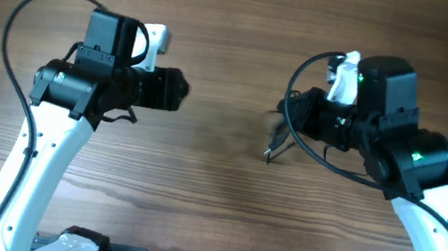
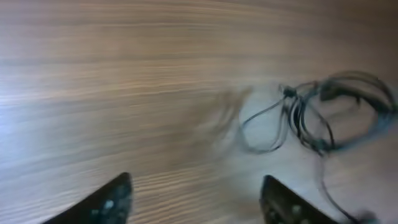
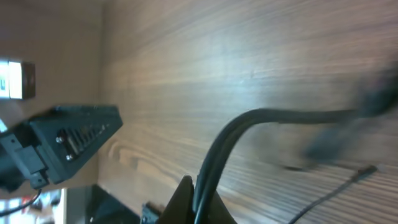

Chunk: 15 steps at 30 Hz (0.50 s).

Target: Untangle cables

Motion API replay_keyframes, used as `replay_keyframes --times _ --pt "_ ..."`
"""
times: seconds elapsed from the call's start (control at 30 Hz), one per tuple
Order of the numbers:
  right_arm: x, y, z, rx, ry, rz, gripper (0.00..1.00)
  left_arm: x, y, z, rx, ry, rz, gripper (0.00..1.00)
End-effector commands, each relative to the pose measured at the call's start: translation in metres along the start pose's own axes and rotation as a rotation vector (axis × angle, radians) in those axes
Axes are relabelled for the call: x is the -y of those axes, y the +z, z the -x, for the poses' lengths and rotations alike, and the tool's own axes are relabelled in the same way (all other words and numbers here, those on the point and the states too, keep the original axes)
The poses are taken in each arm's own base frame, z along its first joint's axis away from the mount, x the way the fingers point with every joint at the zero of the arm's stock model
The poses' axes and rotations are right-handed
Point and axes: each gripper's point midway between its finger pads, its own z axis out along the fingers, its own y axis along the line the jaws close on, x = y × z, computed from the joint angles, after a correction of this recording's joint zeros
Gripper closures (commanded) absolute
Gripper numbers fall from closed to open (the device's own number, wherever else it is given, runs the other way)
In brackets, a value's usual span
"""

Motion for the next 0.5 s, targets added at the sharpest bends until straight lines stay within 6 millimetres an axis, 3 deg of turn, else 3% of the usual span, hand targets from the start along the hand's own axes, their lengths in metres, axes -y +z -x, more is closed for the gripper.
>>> replay_keyframes --times 0.0,0.27,0.47 --pt "-0.018 -0.003 -0.008 -0.051 -0.030 0.089 0.96 0.049 -0.007 -0.004 -0.021 0.156 -0.291 0.28" --pt "-0.033 -0.010 -0.012 -0.063 -0.042 0.159 0.96 0.081 0.020 -0.004 -0.066 0.247 -0.440 0.31" --pt "-0.027 -0.022 -0.003 -0.035 -0.009 0.171 0.96 0.110 0.043 -0.012 -0.113 0.305 -0.545 0.30"
